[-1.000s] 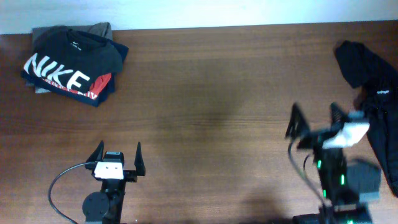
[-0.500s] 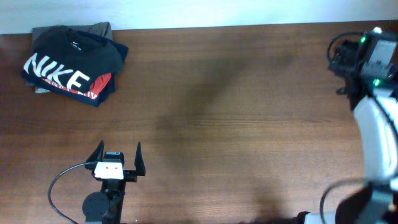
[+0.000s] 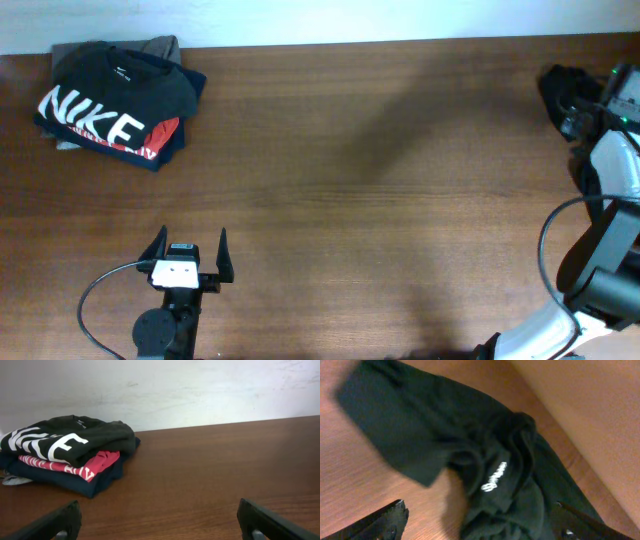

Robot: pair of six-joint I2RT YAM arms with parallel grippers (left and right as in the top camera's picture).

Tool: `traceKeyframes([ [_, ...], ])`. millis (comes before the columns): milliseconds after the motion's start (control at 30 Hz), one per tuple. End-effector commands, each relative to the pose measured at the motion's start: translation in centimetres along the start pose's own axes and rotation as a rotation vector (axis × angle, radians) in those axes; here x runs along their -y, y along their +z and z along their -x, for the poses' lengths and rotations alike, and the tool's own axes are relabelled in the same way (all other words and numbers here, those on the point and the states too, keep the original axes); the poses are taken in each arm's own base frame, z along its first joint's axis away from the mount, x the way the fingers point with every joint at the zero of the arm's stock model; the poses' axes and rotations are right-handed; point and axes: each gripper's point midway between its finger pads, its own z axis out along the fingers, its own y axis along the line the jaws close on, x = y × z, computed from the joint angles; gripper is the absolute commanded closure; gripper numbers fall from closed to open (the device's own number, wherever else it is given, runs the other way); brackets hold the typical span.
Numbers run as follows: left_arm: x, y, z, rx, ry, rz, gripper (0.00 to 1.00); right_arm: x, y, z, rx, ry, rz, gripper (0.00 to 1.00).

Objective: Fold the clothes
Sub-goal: 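Reach the right gripper to the black garment at the right edge and grasp it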

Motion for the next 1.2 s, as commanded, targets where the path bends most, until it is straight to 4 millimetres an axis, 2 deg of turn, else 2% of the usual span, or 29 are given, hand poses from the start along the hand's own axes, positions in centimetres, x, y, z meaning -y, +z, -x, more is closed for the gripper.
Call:
traceKeyframes([
  [0, 0.1, 0.0, -0.2, -0.001, 0.016, -0.010, 0.01, 2.4, 1.9, -0.3, -0.007, 0.015, -0.059, 0.18],
  [133, 0.1, 0.0, -0.2, -0.001, 0.016, -0.009, 0.01, 2.3, 3.9, -1.1, -0.015, 0.029, -0.031, 0.20],
  [333, 0.1, 0.0, -0.2, -0.001, 0.015, -0.010, 0.01, 0.2, 6.2, -2.6, -0.033, -0.061, 0.033, 0.19],
  [600, 0.1, 0.0, -0.2, -0.001, 0.016, -0.010, 0.01, -0.3, 7.9, -3.7, -0.048, -0.066, 0.033, 0.20],
  [633, 0.1, 0.0, -0.2, -0.001, 0.016, -0.010, 0.01, -0.3, 7.9, -3.7, -0.044, -0.065, 0.033, 0.23],
  [800, 0.1, 0.0, -0.2, -0.001, 0.016, -0.010, 0.01, -0.2, 8.0, -2.9, -0.015, -0.056, 0.029, 0.58],
  [867, 0.1, 0.0, -0.2, -0.001, 0.016, -0.010, 0.01, -0.2, 8.0, -2.9, -0.015, -0.056, 0.029, 0.65],
  [900, 0.1, 0.0, -0.2, -0.001, 0.016, -0.010, 0.01, -0.2, 8.0, -2.9, -0.015, -0.056, 0.029, 0.64],
  [967, 0.1, 0.0, -0.2, -0.001, 0.016, -0.010, 0.01, -0.2, 8.0, -3.0, -0.016, -0.056, 0.029, 0.55],
  [1167, 0.1, 0.0, -0.2, -0.001, 0.016, -0.010, 0.01, -0.2, 8.1, -2.5, 0.005, -0.050, 0.026, 0.55],
])
